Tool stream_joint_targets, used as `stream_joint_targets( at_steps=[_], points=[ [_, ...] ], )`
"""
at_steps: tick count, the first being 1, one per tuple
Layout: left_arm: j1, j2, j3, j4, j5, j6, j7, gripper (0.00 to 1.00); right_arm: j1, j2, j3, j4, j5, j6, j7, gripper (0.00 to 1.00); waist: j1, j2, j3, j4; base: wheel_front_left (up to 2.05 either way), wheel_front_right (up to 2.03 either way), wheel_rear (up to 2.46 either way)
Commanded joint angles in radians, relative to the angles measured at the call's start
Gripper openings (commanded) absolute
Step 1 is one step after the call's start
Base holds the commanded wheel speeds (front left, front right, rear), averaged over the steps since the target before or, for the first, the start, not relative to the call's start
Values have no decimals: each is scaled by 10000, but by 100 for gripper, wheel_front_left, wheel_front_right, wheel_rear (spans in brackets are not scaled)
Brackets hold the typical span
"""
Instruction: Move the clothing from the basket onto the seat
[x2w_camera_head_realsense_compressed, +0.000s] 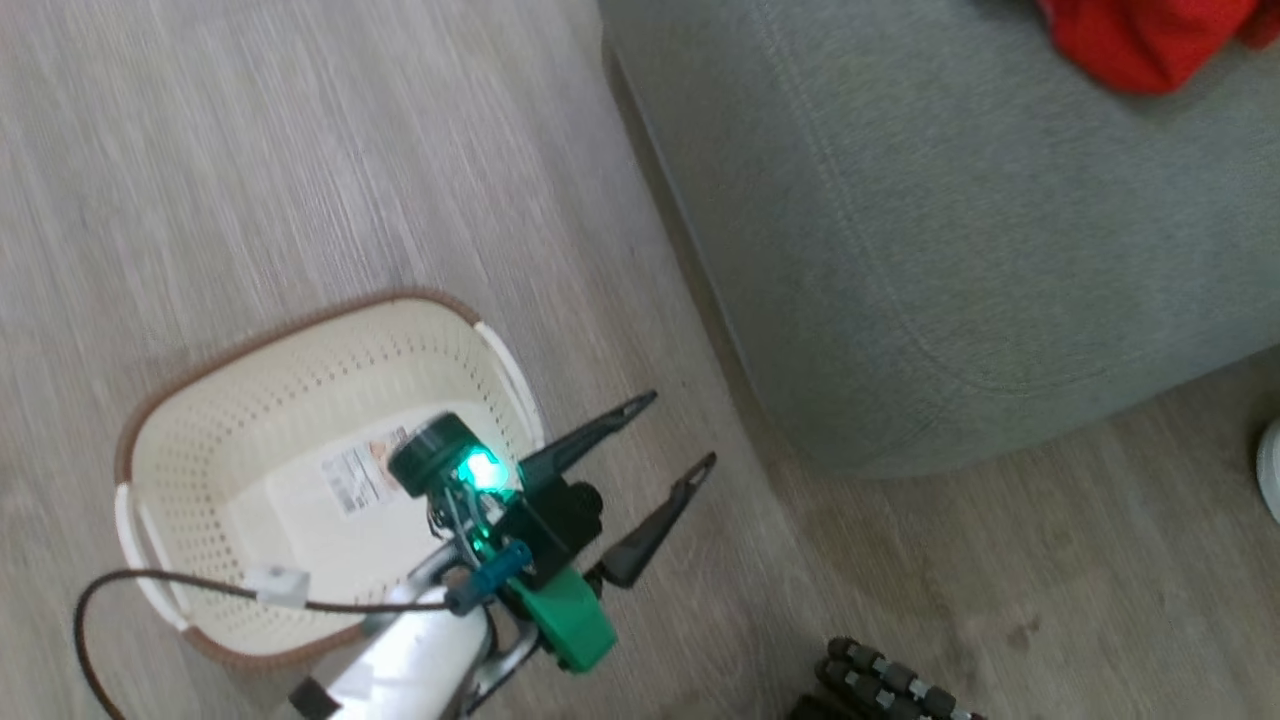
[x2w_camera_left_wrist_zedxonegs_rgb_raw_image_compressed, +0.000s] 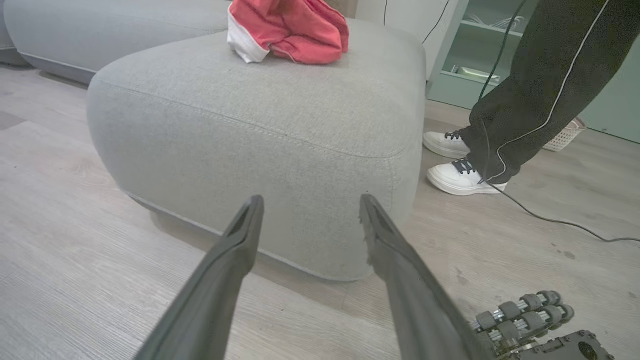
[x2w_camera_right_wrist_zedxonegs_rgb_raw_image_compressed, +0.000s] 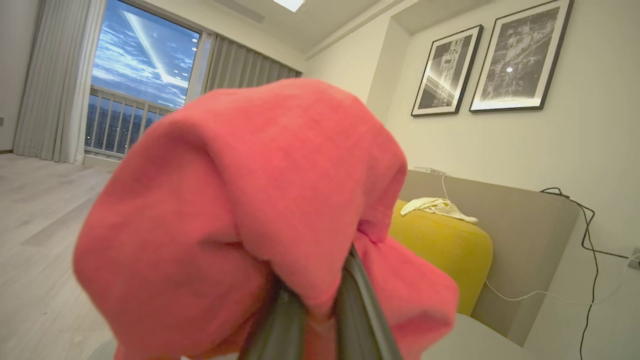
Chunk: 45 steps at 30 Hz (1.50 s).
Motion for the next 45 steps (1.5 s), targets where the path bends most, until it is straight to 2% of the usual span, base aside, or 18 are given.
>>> stream_joint_targets(
  at_steps=[1,3,8,15,17,24,30,36,41,42,43,44,45],
  points=[
    [-506,168,217,-326,56,-8,-49,100,-669,-630,-65,51,181,-2,-65,0,-2,0,674,310,0,0,0],
    [-676,263,200,-350,94,-8,-49,100,-1263,-960,-97,459,306,-2,-65,0,-2,0,1009,451,0,0,0],
    [-996,436,83,-349,205,-8,-49,100,-2406,-1302,-100,1407,287,-2,-65,0,-2,0,1716,792,0,0,0],
    [-1318,434,-98,-303,258,-8,-49,100,-3429,-1770,-34,3577,-48,-2,-65,0,-2,0,2146,1453,0,0,0],
    [-1339,425,-89,-314,268,-8,-49,100,-3519,-1784,-71,3903,-123,-2,-65,0,-2,0,2200,1517,0,0,0],
    [-1468,465,-149,-372,415,-8,-49,100,-3928,-1563,-253,6275,-636,-2,-65,0,-2,0,2704,1809,0,0,0],
    [-1639,439,-107,-421,510,-8,-49,100,-4347,-1323,230,8245,-984,-2,-65,0,-2,0,3154,1931,0,0,0],
    [-1772,390,-155,-400,532,-8,-49,100,-4775,-1092,1133,9600,-810,-2,-65,0,-2,0,3347,2037,0,0,0],
    [-1840,290,-103,-367,496,-8,-49,100,-5059,-1239,1424,9830,-435,-2,-65,0,-2,0,3312,2131,0,0,0],
    [-1843,268,-97,-355,487,-8,-49,100,-5080,-1302,1459,9808,-395,-2,-65,9,-2,0,3279,2141,0,0,0],
    [-1842,245,-93,-343,482,-8,-49,100,-5075,-1354,1477,9762,-373,-2,-65,49,-2,0,3231,2149,0,0,0],
    [-1838,219,-85,-338,475,-8,-49,100,-5058,-1386,1490,9720,-351,-2,-65,94,-2,0,3177,2153,0,0,0],
    [-1832,188,-80,-334,464,-8,-49,100,-5034,-1413,1518,9696,-334,-2,-65,100,-2,0,3112,2154,0,0,0]
  ],
)
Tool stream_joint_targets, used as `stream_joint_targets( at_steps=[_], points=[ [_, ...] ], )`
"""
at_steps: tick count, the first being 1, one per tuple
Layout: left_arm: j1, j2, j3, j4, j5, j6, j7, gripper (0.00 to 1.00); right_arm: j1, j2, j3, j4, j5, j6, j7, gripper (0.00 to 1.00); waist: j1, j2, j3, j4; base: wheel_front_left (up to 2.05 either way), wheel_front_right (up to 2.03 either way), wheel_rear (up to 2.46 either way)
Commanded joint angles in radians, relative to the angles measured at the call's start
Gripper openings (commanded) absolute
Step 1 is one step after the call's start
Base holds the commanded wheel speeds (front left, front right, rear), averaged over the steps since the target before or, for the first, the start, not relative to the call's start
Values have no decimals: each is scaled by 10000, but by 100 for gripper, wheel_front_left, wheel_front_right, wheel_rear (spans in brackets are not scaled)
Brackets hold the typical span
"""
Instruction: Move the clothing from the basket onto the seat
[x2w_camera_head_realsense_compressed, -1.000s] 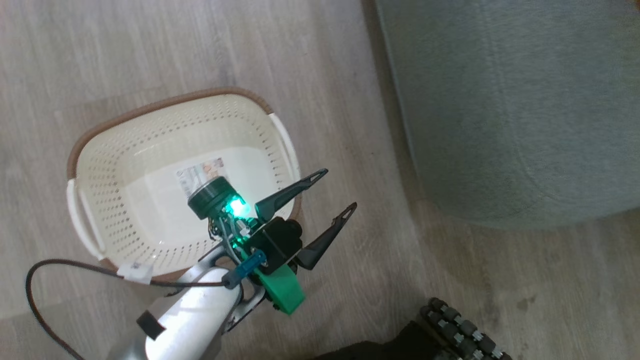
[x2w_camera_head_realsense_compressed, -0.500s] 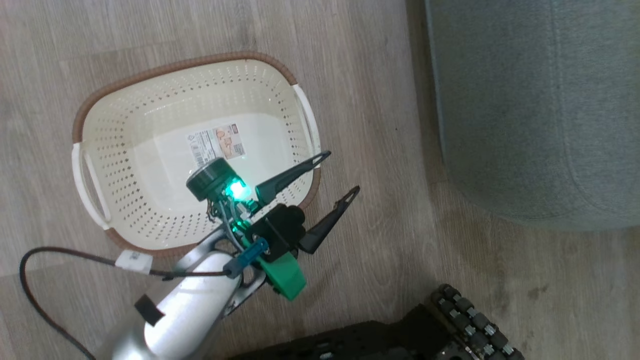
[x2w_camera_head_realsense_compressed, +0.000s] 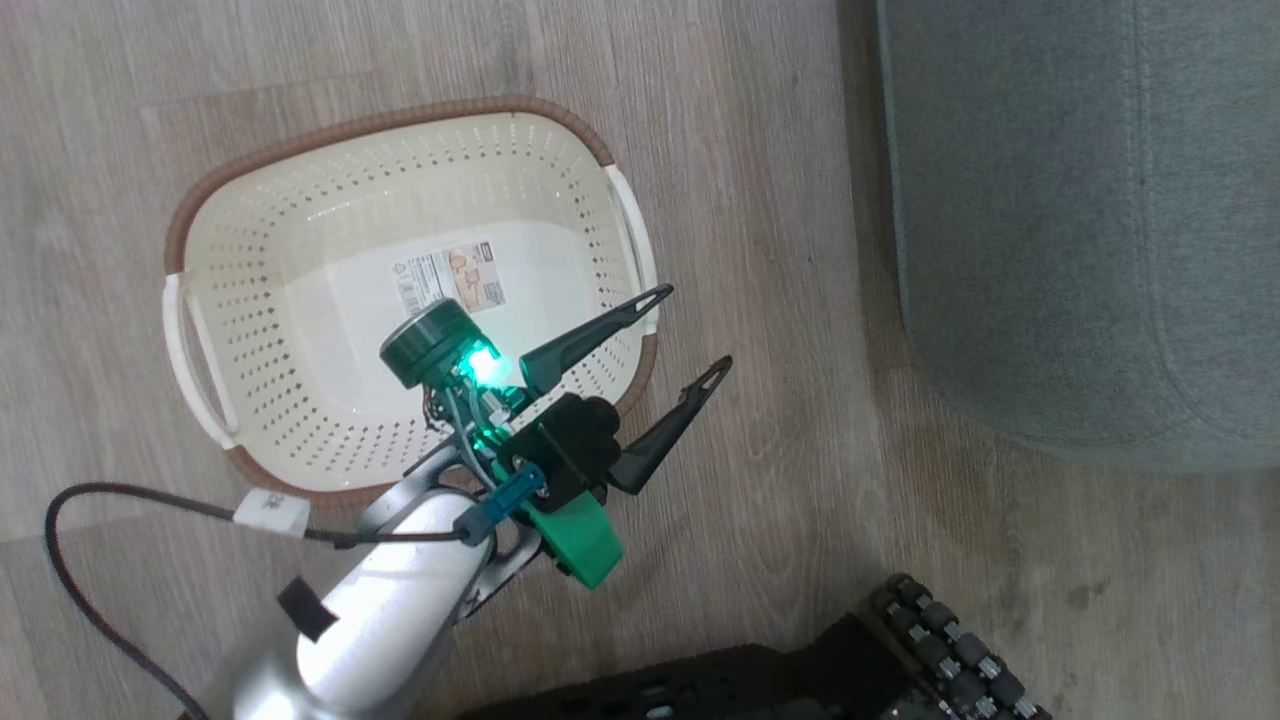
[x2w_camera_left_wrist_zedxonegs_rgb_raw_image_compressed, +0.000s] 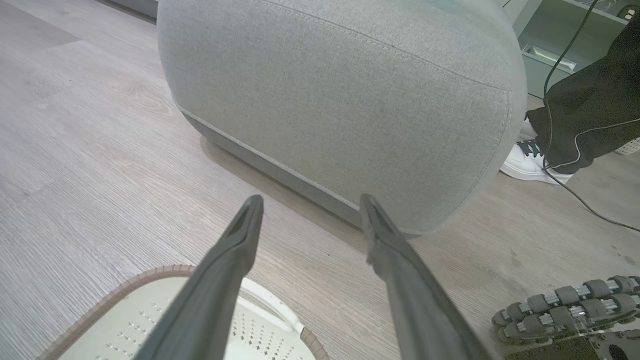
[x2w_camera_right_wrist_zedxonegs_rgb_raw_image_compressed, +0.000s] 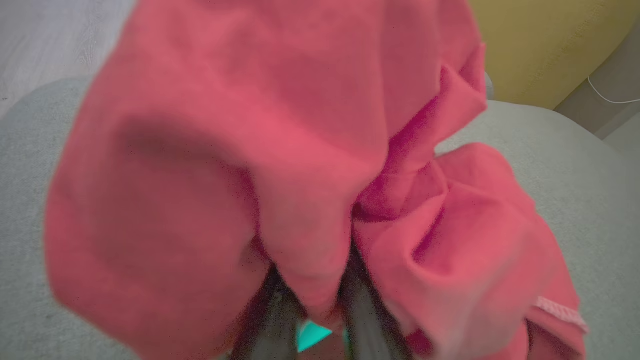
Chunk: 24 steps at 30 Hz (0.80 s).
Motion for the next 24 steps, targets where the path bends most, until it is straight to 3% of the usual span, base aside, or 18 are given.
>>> stream_joint_targets(
  at_steps=[1,18,24],
  points=[
    [28,-48,203,-281,2,-8,-49,100,133,-356,104,-275,111,-2,6,100,0,0,-117,0,0,0,0],
    [667,-686,444,-198,-190,-8,-49,100,1200,-870,1968,-383,748,-2,6,100,0,0,-2499,-206,0,0,0],
    [1124,-933,751,-236,-234,-8,-49,100,1887,-1161,2249,-1474,1351,-2,6,100,0,0,-3427,-164,0,0,0]
  ],
)
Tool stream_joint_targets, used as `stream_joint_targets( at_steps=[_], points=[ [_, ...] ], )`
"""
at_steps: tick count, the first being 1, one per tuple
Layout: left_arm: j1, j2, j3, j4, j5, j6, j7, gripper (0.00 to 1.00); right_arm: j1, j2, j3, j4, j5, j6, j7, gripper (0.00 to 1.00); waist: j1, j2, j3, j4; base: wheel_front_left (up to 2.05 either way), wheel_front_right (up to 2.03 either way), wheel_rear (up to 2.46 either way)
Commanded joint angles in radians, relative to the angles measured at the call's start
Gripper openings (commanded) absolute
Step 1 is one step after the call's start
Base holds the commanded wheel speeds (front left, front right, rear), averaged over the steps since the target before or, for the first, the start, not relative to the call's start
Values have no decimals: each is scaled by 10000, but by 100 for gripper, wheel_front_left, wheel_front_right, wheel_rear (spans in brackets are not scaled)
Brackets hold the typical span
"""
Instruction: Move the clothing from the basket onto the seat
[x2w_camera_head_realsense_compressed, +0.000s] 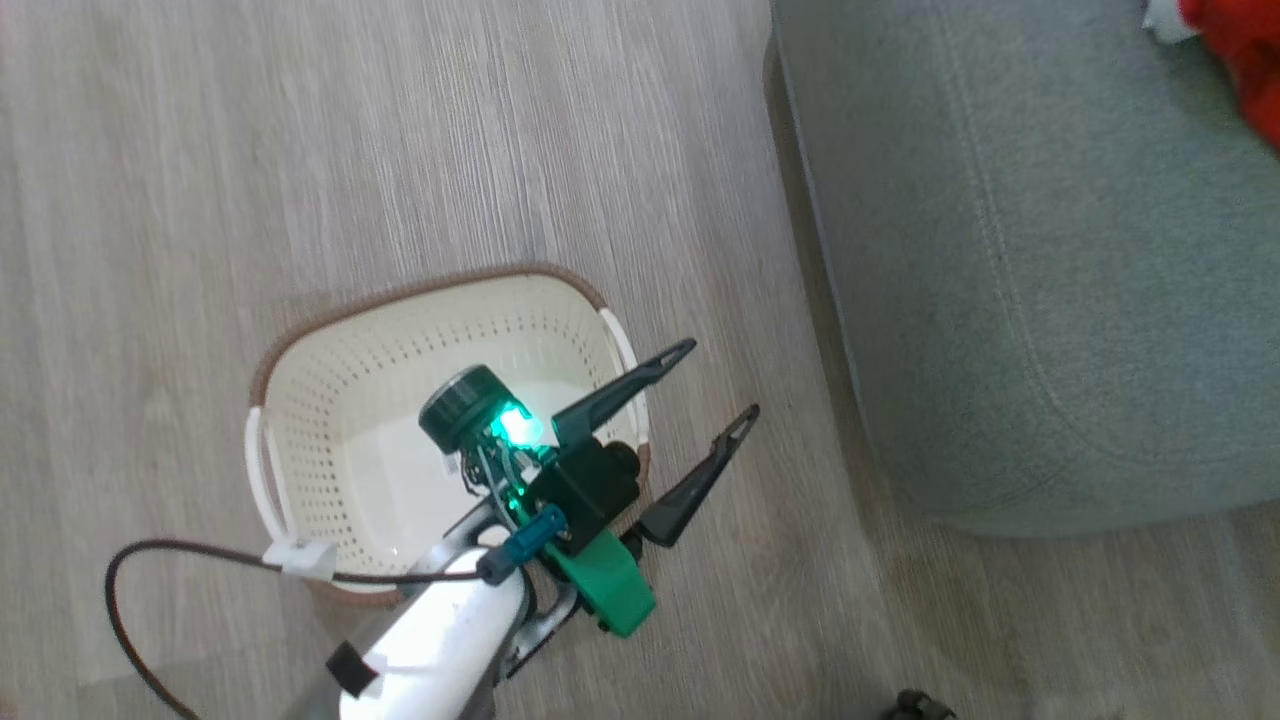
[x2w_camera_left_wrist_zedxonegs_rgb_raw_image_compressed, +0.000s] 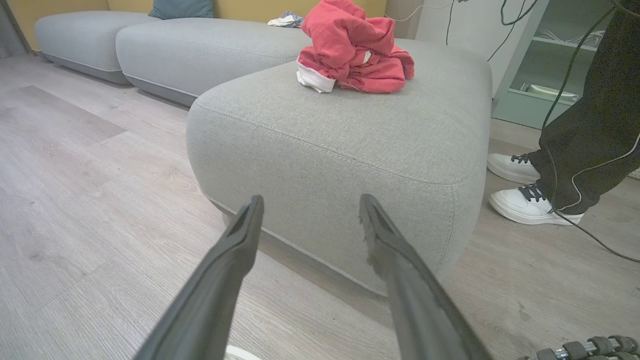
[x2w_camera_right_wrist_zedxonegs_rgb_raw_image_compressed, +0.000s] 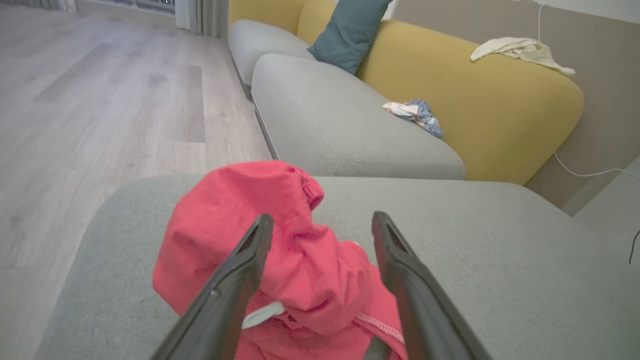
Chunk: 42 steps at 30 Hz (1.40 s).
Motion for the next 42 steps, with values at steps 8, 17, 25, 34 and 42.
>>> stream_joint_targets(
  at_steps=[8,17,25,34,42],
  points=[
    [817,-329,1053,-583,-10,-8,-49,100,1823,-511,187,-3603,812,-2,-9,100,1,-1,-1489,333,0,0,0],
    [1590,-729,2735,-927,-140,112,-49,100,4220,386,129,-7290,1339,-2,-9,100,1,-1,-2292,1236,0,0,0],
    [2008,-850,4019,-1386,-427,755,-49,100,5915,1458,456,-8977,1466,-2,-9,100,1,-1,-2728,2278,0,0,0],
    [2545,-854,4838,-1643,-729,1809,-49,100,7110,2941,483,-9228,1196,-2,-9,100,1,-1,-3227,2997,0,0,0],
    [3055,-855,5156,-1555,-1094,2057,-49,100,7887,3634,318,-8913,398,-2,-9,100,1,-1,-3656,3298,0,0,0]
  ],
)
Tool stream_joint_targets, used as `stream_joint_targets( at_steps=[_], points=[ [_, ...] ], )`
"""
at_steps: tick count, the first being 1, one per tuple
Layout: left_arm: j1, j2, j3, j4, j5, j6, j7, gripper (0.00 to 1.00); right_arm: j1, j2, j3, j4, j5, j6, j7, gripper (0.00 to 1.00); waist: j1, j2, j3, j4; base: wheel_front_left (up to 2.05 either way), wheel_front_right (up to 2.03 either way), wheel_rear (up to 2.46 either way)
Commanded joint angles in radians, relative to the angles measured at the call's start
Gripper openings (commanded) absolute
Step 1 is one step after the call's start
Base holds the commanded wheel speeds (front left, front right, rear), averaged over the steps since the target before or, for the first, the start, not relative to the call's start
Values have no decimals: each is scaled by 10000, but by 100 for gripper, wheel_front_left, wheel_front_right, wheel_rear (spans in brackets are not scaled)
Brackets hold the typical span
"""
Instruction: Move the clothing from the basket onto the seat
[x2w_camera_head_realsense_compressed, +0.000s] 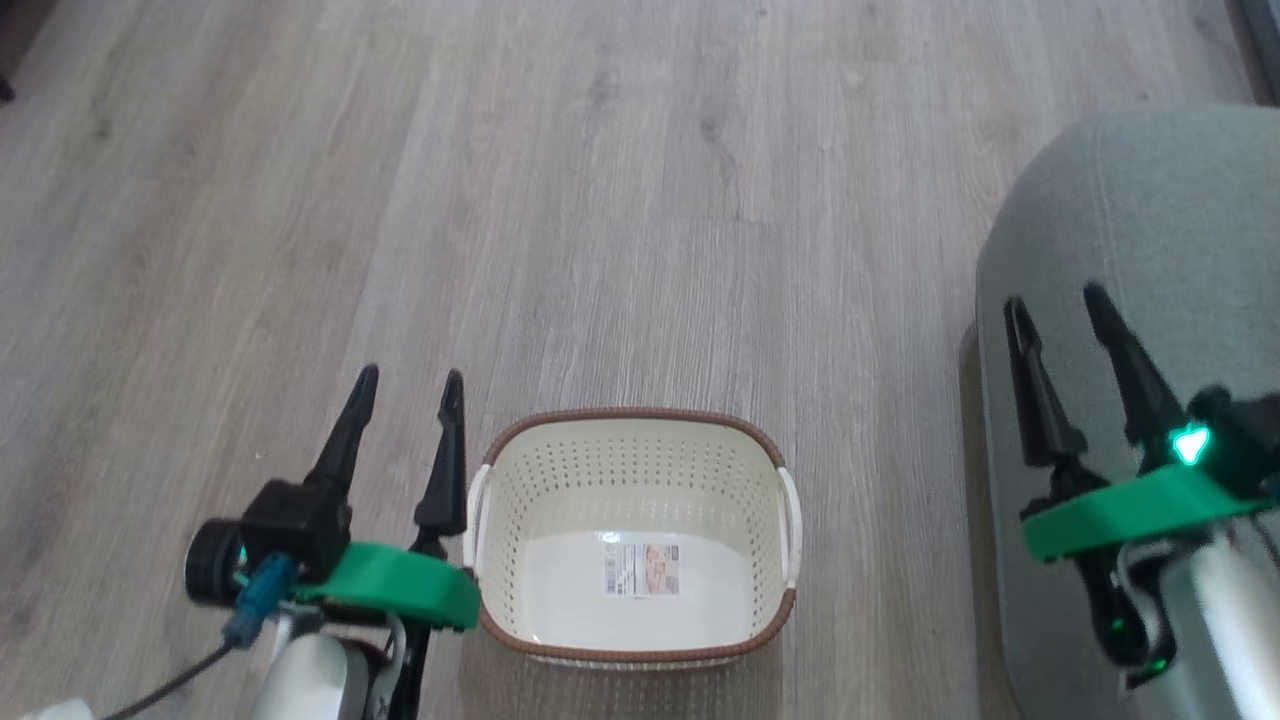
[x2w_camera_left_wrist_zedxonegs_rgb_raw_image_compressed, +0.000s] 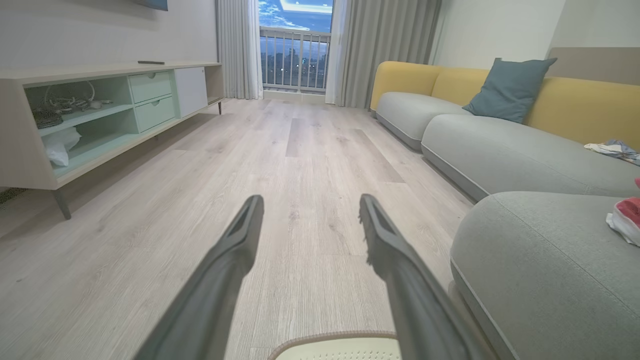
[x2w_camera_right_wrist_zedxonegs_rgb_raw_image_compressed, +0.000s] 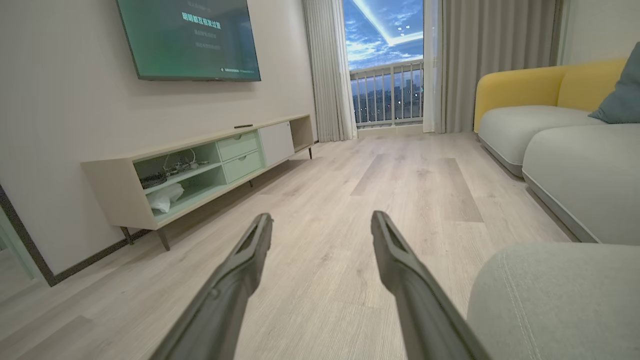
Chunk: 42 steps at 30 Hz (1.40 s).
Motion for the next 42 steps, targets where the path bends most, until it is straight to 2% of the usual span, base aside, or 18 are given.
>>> stream_joint_targets(
  at_steps=[1,6,10,16,21,42],
  points=[
    [-123,2,391,-270,-15,111,-49,100,49,119,-35,-241,-168,-2,-9,100,1,-1,-128,86,0,0,0],
    [147,2,484,-154,-74,247,-49,100,556,845,-476,-76,-263,-2,-9,100,1,-1,-274,122,0,0,0],
    [222,2,432,-170,13,297,-49,100,717,1018,-594,-10,-382,-2,-9,100,1,-1,-298,126,0,0,0],
    [232,1,405,-30,433,532,-49,100,735,1048,-427,20,-734,-2,-9,100,1,-1,-217,75,0,0,0],
    [167,1,401,-18,351,537,-49,100,676,1068,-470,53,-753,-2,-9,100,1,-1,-135,46,0,0,0],
    [169,1,572,-234,-343,104,-49,100,568,954,-453,114,-554,-2,-9,100,1,-1,-23,25,0,0,0]
  ],
)
